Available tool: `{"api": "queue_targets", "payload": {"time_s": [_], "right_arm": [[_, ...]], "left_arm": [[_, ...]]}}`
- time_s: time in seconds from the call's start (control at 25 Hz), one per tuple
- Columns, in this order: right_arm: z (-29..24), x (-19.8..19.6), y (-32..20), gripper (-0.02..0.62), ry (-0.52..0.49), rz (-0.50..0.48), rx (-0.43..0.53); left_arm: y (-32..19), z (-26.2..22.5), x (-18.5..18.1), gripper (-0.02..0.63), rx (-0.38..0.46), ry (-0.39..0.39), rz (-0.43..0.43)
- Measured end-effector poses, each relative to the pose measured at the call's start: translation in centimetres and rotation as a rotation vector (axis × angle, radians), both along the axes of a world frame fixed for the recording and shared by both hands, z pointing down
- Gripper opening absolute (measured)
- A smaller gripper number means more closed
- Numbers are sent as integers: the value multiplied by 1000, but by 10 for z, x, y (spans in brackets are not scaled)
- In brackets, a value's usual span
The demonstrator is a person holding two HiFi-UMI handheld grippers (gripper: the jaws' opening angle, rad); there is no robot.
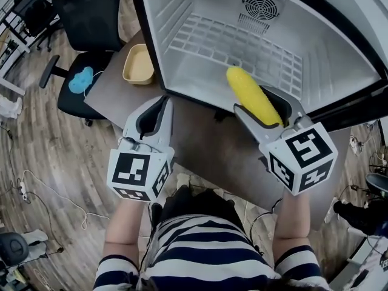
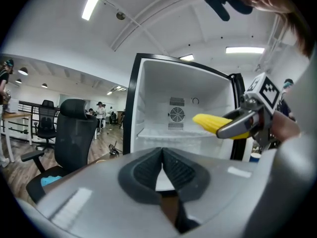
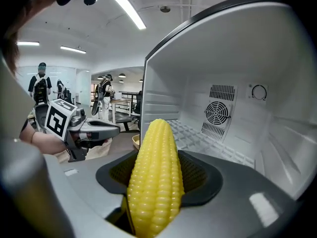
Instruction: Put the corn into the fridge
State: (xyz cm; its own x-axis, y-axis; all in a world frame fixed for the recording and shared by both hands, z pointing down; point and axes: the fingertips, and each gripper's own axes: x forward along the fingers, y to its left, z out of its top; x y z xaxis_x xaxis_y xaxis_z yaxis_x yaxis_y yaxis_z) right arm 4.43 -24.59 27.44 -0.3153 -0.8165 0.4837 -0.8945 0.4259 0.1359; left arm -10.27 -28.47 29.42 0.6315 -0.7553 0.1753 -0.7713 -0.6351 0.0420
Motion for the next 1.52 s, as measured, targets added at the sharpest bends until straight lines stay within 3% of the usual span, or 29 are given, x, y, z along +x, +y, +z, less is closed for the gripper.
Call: {"api": "queue_targets", "payload": {"time_s": [0.36,0.68,0.96,1.52], "right_arm": [[-25,14,-35,256,52,62,44],[-28,36,-58,256,72,111,52],[-26,51,-83,256,132,132,30],[-11,71,-105,256,214,117,-31]], "left_arm": [[-20,-7,17,0,13,-3,63],[-30,-8,28,0,34,-2,66],[-41,-5,33,0,14,36,47],[-49,7,51,0,17,25,58]]}}
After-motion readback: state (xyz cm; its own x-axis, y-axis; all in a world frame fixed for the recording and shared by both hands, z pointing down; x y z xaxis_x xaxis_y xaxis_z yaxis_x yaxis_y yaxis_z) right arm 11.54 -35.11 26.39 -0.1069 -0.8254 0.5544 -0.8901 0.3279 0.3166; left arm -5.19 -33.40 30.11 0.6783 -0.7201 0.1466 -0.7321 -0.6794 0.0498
